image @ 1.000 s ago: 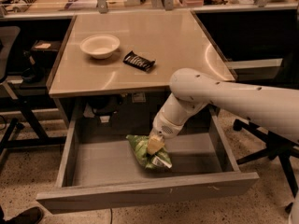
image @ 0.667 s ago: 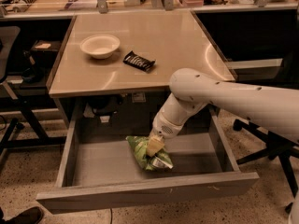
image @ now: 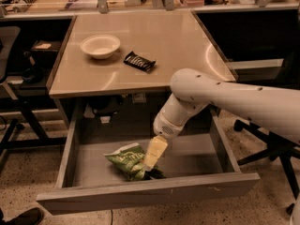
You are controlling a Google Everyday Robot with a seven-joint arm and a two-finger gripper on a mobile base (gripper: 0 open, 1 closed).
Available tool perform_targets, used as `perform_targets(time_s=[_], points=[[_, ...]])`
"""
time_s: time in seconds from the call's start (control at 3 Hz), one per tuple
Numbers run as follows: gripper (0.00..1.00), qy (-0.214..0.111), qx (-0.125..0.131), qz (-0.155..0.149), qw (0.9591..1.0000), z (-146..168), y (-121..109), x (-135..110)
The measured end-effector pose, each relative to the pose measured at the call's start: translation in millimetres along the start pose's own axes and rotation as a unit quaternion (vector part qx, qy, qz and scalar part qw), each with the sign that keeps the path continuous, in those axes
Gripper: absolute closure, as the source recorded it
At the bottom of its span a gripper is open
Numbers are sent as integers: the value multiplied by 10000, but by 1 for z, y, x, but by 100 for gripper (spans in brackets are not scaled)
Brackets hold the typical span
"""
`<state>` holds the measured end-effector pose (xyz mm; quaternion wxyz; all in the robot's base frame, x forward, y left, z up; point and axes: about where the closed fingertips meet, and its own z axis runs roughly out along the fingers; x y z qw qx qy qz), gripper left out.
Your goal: Place green jalapeno chip bag into top drawer
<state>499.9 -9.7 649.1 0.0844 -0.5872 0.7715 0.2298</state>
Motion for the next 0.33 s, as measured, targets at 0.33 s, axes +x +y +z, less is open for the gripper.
perform_targets(time_s=[0.33], points=[[0, 0, 0, 0, 10000, 0, 0, 0]])
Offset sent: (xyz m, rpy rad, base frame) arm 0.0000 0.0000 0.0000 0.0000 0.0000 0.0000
